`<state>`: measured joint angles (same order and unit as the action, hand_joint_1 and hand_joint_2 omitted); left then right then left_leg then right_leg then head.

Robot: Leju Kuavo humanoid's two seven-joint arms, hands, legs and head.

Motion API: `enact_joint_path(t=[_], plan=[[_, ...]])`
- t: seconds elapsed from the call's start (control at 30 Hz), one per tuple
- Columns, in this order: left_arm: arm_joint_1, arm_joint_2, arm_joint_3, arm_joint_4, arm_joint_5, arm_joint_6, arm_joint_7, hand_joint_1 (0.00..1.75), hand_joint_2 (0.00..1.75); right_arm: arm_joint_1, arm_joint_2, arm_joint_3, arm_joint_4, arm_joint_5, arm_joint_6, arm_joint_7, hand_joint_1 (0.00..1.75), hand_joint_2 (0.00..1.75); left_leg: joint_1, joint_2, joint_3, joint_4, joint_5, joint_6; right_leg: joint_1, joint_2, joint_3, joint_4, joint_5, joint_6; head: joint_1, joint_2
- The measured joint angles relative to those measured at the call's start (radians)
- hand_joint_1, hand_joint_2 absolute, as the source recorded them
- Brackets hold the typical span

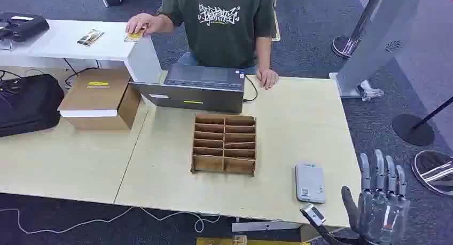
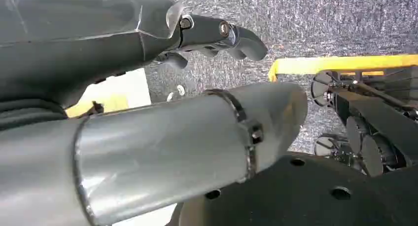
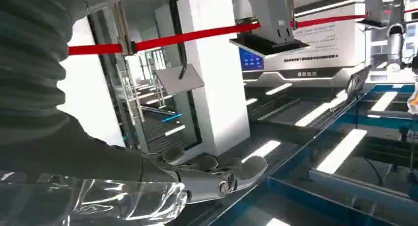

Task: Pass the card to the sensor for recognition and then transmit it.

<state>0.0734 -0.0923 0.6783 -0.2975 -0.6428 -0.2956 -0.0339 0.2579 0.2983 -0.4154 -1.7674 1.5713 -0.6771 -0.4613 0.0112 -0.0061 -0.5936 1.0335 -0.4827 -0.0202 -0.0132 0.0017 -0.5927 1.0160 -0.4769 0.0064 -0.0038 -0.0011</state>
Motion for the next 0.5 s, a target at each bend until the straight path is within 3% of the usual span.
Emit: enact_joint_path(t=[0.5], plan=[[-0.002,-0.005,0.000,-0.018,-0.028,-0.001,0.016,0.00,0.00,-0.006,-0.002,0.022,0.025,0.000,0.002,0.070,0.00,1.75,0.000,0.000,0.000,0.000,0.000,0.000,0.000,0.000,0.000,0.000,0.000,0.000,0.000,0.000]])
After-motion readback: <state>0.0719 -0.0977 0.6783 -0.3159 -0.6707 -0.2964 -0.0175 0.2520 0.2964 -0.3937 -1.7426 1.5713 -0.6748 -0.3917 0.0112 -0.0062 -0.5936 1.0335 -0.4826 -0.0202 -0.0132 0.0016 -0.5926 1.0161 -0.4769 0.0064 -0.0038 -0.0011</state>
